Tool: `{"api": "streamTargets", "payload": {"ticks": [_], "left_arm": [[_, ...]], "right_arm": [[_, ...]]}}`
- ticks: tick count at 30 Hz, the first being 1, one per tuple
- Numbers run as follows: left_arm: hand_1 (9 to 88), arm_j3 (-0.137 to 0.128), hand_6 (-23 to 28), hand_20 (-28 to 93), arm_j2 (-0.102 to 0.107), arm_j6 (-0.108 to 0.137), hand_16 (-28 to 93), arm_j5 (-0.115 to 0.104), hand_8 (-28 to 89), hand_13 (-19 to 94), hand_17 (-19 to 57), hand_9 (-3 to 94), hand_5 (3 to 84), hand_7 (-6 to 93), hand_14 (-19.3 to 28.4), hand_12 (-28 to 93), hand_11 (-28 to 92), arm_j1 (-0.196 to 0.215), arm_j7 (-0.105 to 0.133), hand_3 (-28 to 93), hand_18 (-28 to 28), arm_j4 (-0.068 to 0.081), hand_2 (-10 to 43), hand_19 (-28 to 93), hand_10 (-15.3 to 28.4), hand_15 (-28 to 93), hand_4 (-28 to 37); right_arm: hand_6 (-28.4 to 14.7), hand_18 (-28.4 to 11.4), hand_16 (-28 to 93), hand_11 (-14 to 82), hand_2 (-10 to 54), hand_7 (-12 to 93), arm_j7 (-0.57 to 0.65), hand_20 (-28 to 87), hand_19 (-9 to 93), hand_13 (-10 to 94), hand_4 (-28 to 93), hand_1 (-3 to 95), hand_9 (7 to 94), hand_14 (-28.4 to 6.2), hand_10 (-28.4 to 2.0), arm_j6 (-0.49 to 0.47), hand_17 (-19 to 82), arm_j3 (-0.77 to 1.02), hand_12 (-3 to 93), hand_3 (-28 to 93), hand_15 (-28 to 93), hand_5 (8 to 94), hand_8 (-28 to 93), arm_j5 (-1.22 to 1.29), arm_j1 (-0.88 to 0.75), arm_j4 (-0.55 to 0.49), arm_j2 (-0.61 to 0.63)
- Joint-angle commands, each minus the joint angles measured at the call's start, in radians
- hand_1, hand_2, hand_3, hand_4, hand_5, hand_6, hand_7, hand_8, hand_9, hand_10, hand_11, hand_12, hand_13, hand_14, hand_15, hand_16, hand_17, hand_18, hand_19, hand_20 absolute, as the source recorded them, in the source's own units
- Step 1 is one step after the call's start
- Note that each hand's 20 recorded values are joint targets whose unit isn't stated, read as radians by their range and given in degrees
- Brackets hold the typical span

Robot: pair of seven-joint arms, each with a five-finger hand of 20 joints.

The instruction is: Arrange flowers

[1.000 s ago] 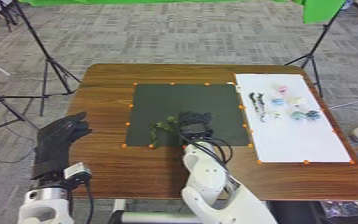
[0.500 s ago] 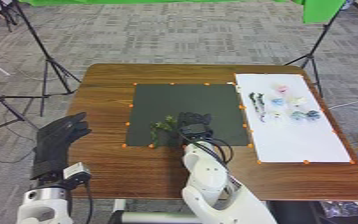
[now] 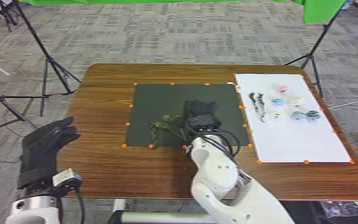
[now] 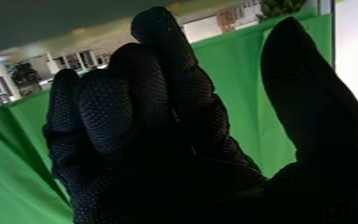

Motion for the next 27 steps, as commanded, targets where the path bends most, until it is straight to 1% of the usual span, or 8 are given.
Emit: {"api": "streamTargets", "payload": {"ticks": [1,4,7,15,17,25,26,27], "left_arm": [[29.4,0.034,16.7,47,-0.002,0.0,-22,-0.001,-10,34,-3.3,42.9,53.1,20.1,28.4,13,52,-0.02,-0.004,81,24.9,0.007,3.4,55,24.6,84,-14.2],[29.4,0.038,16.8,47,-0.001,0.001,-22,-0.01,-10,34,-3.3,42.8,53.1,20.1,28.4,13,52,-0.024,0.0,82,24.9,0.009,3.4,55,24.7,84,-14.3],[29.3,0.036,16.8,47,-0.007,-0.004,-22,-0.002,-10,34,-3.3,42.9,53.1,20.1,28.4,13,52,-0.028,-0.011,82,24.9,0.012,3.5,55,24.6,84,-14.3],[29.2,0.047,16.8,47,-0.009,-0.012,-22,0.002,-10,34,-3.3,42.8,53.1,20.1,28.4,13,52,-0.044,-0.016,82,24.8,0.017,3.4,55,24.6,84,-14.2],[29.3,0.047,16.8,47,-0.005,-0.009,-22,-0.004,-10,34,-3.3,42.8,53.1,20.1,28.4,13,52,-0.038,-0.007,82,24.9,0.016,3.4,55,24.7,84,-14.2],[29.4,0.05,16.8,47,-0.003,-0.006,-22,-0.005,-10,34,-3.3,42.8,53.2,20.1,28.4,13,52,-0.045,-0.006,82,24.8,0.017,3.5,55,24.6,84,-14.2],[29.4,0.033,16.8,47,-0.04,-0.03,-22,0.034,-10,34,-3.3,42.8,53.2,20.1,28.4,13,52,-0.045,-0.038,82,24.8,0.018,3.4,55,24.6,84,-14.1],[29.4,0.033,16.7,47,-0.037,-0.029,-22,0.031,-10,34,-3.2,42.8,53.2,20.2,28.4,13,52,-0.044,-0.036,82,24.8,0.018,3.4,55,24.6,84,-14.1]], "right_arm": [[-10.6,-28.4,27,63.6,-1.7,32,-0.036,41,65,47,-20,26.3,55.0,-28.4,-28.4,-0.094,11,0.045,32.1,76,87,72.8,-8,-0.016,-0.025,0.022,-0.033],[-10.5,-28.4,27,63.4,-0.9,31,-0.054,42,65,47,-20,25.9,54.8,-28.4,-28.4,-0.13,11,0.05,32.2,77,86,72.5,-9,-0.025,-0.044,0.035,-0.047],[-10.3,-28.4,27,63.4,-0.3,30,-0.089,42,64,46,-20,25.9,54.5,-28.4,-28.4,-0.152,11,0.067,32.4,77,86,72.4,-9,-0.065,-0.07,0.048,-0.072],[-9.2,-28.4,27,64.3,0.0,31,-0.064,43,63,47,-20,27.2,55.5,-28.4,-28.4,-0.125,11,0.039,31.8,77,86,73.6,-9,-0.079,-0.056,0.08,-0.06],[-8.7,-28.4,27,64.6,0.0,32,-0.05,43,64,48,-21,27.9,56.1,-28.4,-28.2,-0.124,11,0.028,31.5,77,86,74.5,-9,-0.073,-0.046,0.084,-0.054],[-5.6,-28.4,28,65.5,-1.3,37,-0.067,43,65,51,-22,32.3,61.5,-28.4,-25.2,-0.145,12,0.043,31.5,77,88,78.8,-10,-0.129,-0.069,0.095,-0.078],[-5.1,-28.4,28,65.4,-1.7,38,-0.066,43,65,51,-22,33.2,62.8,-28.4,-24.7,-0.149,13,0.043,31.5,77,88,79.6,-10,-0.133,-0.07,0.098,-0.08],[-4.6,-28.4,28,65.5,-2.2,39,-0.069,42,65,51,-22,34.3,64.2,-28.3,-24.2,-0.156,13,0.047,31.6,77,88,80.2,-10,-0.14,-0.073,0.101,-0.083]]}}
